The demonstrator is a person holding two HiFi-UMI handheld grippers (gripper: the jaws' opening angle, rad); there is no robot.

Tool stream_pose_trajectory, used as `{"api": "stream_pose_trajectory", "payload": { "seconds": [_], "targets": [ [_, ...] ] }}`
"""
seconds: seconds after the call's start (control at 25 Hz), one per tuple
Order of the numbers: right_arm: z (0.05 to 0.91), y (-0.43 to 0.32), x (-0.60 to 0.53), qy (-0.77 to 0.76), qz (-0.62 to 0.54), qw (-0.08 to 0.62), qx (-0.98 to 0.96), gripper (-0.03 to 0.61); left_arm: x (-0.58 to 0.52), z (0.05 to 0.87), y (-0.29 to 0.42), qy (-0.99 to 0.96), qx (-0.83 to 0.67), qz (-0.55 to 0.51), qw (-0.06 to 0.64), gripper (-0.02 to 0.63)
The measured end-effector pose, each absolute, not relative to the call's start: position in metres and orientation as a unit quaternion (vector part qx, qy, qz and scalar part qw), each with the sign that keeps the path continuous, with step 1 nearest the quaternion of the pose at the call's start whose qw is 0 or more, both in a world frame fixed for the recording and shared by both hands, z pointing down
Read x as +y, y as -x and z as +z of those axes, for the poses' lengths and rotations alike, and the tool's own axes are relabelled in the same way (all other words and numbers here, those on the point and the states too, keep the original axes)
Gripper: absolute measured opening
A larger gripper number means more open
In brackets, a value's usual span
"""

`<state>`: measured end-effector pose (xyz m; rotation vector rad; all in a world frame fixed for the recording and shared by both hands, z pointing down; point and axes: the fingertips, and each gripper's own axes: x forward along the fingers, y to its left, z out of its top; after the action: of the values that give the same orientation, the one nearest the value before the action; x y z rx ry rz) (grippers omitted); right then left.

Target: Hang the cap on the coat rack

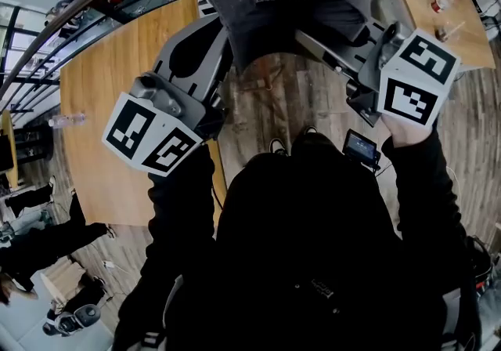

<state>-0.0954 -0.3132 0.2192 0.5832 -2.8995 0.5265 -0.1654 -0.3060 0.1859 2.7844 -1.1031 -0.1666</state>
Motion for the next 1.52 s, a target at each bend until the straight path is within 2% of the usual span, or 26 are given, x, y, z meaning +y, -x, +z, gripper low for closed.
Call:
{"api": "stream_pose_trajectory", "payload": {
  "seconds": [0.4,0.8,1.12,1.52],
  "targets": [
    [0.231,0.089,-0.317,-0.227,0.130,0.099,-0.960,0.049,-0.285,0.241,0.172,-0.916,-0.375,-0.051,0.135,-0.003],
    [0.250,0.083,-0.322,-0.226,0.143,0.091,-0.959,0.052,-0.265,0.287,0.161,-0.910,-0.374,-0.040,0.176,-0.003],
    [0.265,0.083,-0.321,-0.206,0.161,0.108,-0.959,0.119,-0.258,0.308,0.159,-0.904,-0.375,-0.033,0.200,-0.003],
    [0.263,0.081,-0.321,-0.201,0.169,0.085,-0.961,0.173,-0.255,0.307,0.163,-0.903,-0.380,-0.028,0.197,-0.003]
  ]
}}
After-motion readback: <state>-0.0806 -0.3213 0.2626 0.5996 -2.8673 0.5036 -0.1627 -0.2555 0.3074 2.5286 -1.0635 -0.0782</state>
